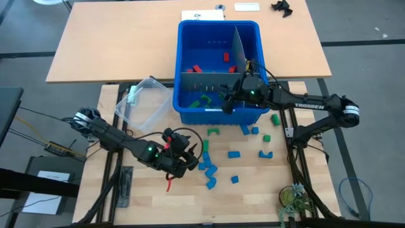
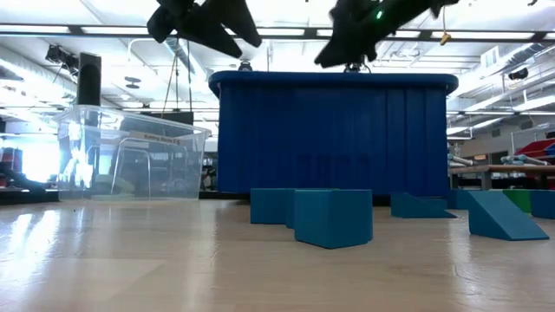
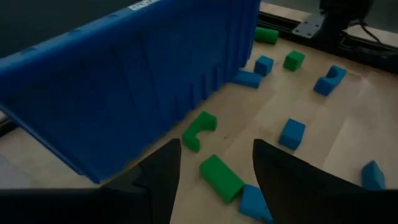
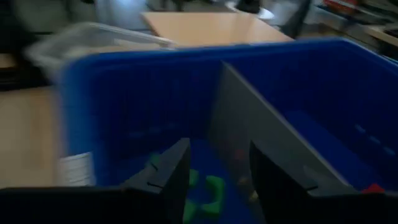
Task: Sort blocks
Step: Put the green block into the blue bin
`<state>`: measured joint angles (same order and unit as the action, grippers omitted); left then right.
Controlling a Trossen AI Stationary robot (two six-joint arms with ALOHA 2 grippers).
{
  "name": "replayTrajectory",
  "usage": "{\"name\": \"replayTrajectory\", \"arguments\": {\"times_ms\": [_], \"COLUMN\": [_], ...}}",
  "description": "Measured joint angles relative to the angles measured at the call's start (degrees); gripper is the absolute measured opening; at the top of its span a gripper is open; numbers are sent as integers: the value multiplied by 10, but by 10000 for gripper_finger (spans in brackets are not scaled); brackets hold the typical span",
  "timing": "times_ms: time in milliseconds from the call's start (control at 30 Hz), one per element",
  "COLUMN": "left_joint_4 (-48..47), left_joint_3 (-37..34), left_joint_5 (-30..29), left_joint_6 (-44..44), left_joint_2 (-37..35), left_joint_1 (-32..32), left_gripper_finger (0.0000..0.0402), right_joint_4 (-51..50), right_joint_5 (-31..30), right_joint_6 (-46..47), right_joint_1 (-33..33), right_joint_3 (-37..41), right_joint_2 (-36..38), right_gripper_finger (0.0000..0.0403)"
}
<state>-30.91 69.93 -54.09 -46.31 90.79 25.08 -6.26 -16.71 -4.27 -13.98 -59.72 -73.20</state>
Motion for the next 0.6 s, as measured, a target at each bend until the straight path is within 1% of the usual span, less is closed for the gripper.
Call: {"name": "replayTrajectory", "arguments": {"times_ms": [167,333,467,600], "left_joint_4": [27,69,85,84], "left_joint_3": [-13,-37,-60,-86], "left_joint_5": [12,36,55,71], "left_joint_6": [26,53,54,54], "left_joint_2": [1,12,17,21], "left_joint_1": [0,0,0,-3], "left_gripper_finger": [209,209,209,209], "right_joint_4": [-45,-66,-64,-72], "right_joint_5": [20,35,14,-16], "right_joint_6": [0,0,0,-23], "right_joint_1": [96,199,248,268], "right_joint_3": [-1,-1,-1,0], "right_joint_2": [11,-26,-77,-143], "right_gripper_finger": [217,257,268,262]}}
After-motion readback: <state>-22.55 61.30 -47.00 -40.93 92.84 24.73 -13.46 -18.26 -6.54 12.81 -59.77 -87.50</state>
